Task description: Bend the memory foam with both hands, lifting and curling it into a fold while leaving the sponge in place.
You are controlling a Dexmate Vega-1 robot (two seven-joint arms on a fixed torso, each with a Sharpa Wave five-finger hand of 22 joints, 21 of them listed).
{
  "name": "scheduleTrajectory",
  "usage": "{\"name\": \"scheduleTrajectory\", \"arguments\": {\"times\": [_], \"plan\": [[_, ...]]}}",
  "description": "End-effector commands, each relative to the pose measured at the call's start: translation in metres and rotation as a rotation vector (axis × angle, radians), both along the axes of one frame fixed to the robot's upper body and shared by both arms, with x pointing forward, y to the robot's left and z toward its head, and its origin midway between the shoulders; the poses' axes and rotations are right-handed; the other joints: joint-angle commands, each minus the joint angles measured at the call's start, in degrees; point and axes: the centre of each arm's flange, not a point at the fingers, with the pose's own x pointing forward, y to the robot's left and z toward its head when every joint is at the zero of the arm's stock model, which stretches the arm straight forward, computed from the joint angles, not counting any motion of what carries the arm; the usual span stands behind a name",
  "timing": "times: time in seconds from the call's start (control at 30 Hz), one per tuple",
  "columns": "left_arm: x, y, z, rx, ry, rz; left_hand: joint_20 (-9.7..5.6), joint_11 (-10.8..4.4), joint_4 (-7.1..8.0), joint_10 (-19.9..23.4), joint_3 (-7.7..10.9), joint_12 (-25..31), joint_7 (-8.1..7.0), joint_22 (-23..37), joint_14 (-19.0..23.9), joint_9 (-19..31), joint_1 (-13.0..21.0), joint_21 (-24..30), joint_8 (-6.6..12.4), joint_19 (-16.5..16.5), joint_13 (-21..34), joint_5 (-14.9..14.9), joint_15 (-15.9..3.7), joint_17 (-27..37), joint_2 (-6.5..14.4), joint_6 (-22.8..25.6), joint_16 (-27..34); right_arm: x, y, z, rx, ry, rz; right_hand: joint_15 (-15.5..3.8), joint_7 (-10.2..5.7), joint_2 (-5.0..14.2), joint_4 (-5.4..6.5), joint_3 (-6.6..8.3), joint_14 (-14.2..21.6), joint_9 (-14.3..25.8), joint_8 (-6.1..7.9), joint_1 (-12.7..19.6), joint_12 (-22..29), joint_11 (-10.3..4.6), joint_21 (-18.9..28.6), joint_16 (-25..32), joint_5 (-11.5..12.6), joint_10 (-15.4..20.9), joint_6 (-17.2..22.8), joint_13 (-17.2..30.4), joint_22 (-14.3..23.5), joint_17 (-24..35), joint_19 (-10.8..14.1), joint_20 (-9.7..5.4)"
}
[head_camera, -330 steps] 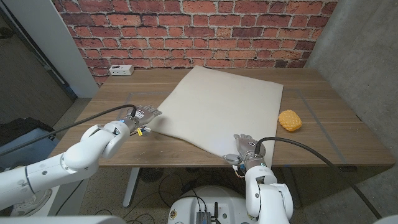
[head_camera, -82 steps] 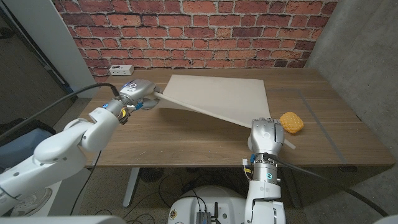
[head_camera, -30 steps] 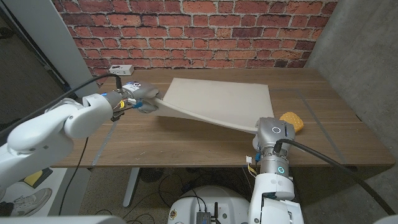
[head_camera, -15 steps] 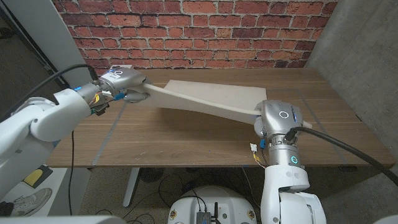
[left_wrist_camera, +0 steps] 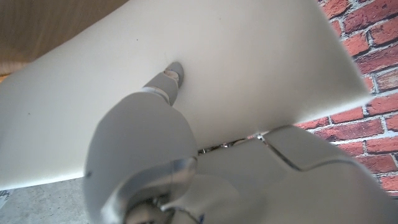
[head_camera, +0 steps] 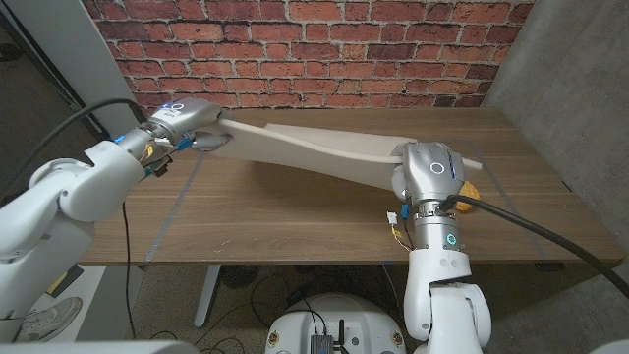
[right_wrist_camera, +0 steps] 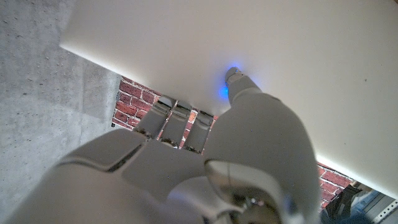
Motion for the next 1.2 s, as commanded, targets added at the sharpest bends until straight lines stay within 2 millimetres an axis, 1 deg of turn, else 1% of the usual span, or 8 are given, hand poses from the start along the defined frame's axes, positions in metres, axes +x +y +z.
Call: {"name": "scheduleTrajectory", "arguments": {"times": [0.03,0.13,0.33,0.43,0.6,0.7,0.93,1.2], "plan": [[0.032,-0.003,0.018,-0.062,0.012,-0.045,0.07,-0.68,0.66,0.5,0.84,0.6,0.03,0.2,0.6,0.5,2.2,0.7,0.43,0.3,13.2,0.1,-8.25,0.0,3.2,-0.4,0.0,0.039,0.000,0.013,0.003,-0.090,0.055,-9.32,0.14,0.31,0.35,0.09,0.1,0.4,0.56,0.7,0.3,0.34,0.3,-0.2,-0.1,0.6,0.7,0.4,0.3,0.3,0.0,-1.20],[0.041,-0.002,0.023,-0.094,0.010,-0.050,0.07,-0.75,0.68,0.6,1.59,0.8,0.32,0.2,1.0,0.7,2.6,0.8,0.71,0.3,13.5,0.3,-8.12,-0.1,3.6,-0.3,0.0,0.046,-0.001,0.016,0.024,-0.134,0.043,-9.30,0.47,0.38,0.41,0.23,0.3,0.6,0.76,0.8,0.6,0.81,0.5,-0.2,-0.2,1.2,0.9,0.6,0.3,0.4,0.3,-0.81],[0.062,0.003,0.029,-0.148,0.018,-0.044,-0.27,-0.04,0.55,0.9,2.83,1.4,1.22,0.3,2.2,0.9,2.9,1.6,1.18,0.8,14.4,0.2,-7.72,-0.6,3.2,0.0,-0.1,0.063,-0.003,0.022,0.059,-0.183,0.033,-9.01,1.50,0.36,0.37,0.87,1.0,0.4,1.07,1.2,1.2,1.80,0.9,-0.4,0.0,2.6,1.9,0.9,0.2,0.4,1.1,0.52],[0.071,0.005,0.031,-0.175,0.023,-0.044,-0.24,0.31,0.44,1.0,3.19,1.6,1.32,0.4,2.7,0.8,2.9,1.9,1.26,1.2,14.7,0.2,-7.57,-0.7,3.0,0.2,-0.1,0.070,-0.004,0.025,0.079,-0.215,0.026,-8.68,1.87,-0.20,0.29,1.42,1.9,0.0,1.31,1.3,1.7,2.33,1.2,-0.8,0.4,3.5,2.8,1.1,0.0,0.0,1.9,1.57],[0.085,0.006,0.034,-0.198,0.043,-0.037,-0.21,0.64,0.20,1.1,3.70,1.8,1.97,0.4,3.4,0.6,2.9,2.3,1.19,1.5,15.1,0.2,-7.32,-1.0,2.6,0.3,-0.2,0.082,-0.007,0.032,0.109,-0.243,0.016,-8.39,2.89,-1.04,-0.06,2.20,3.6,-0.8,1.22,1.3,1.8,3.71,1.4,-1.3,1.1,4.6,3.6,0.7,-0.2,-0.6,2.4,2.58],[0.092,0.006,0.036,-0.217,0.056,-0.048,-0.13,0.82,0.14,1.1,3.87,1.8,2.29,0.5,3.9,0.5,2.8,2.6,1.12,1.7,15.2,0.2,-7.03,-1.1,2.4,0.3,-0.2,0.089,-0.008,0.037,0.108,-0.242,0.011,-8.22,3.38,-1.29,-0.10,2.46,4.1,-1.1,1.08,1.0,1.8,3.97,1.4,-1.6,1.2,4.8,3.7,0.5,-0.3,-0.8,2.4,2.67],[0.107,0.001,0.042,-0.232,0.063,-0.052,-0.05,0.94,0.14,0.8,4.02,1.8,2.31,0.5,4.1,0.3,2.5,3.0,0.85,1.9,15.5,0.2,-6.84,-1.1,2.3,0.0,-0.2,0.106,-0.009,0.048,0.088,-0.238,0.011,-8.19,3.40,-1.29,-0.04,2.84,4.5,-1.5,0.80,0.8,1.8,4.10,1.4,-1.9,1.4,4.8,3.6,0.5,-0.4,-1.0,2.4,2.61],[0.124,-0.009,0.057,-0.220,0.090,-0.064,-0.15,1.05,0.01,0.8,4.06,1.9,2.37,0.6,4.4,0.2,2.5,3.3,0.72,2.1,15.8,0.3,-6.73,-1.0,2.3,0.0,-0.1,0.128,-0.010,0.058,0.071,-0.229,0.017,-8.34,3.31,-1.16,-0.01,3.29,4.5,-1.7,0.54,0.6,1.7,3.86,1.3,-2.4,1.5,4.5,3.5,0.7,-0.4,-1.3,2.3,2.38]]}}
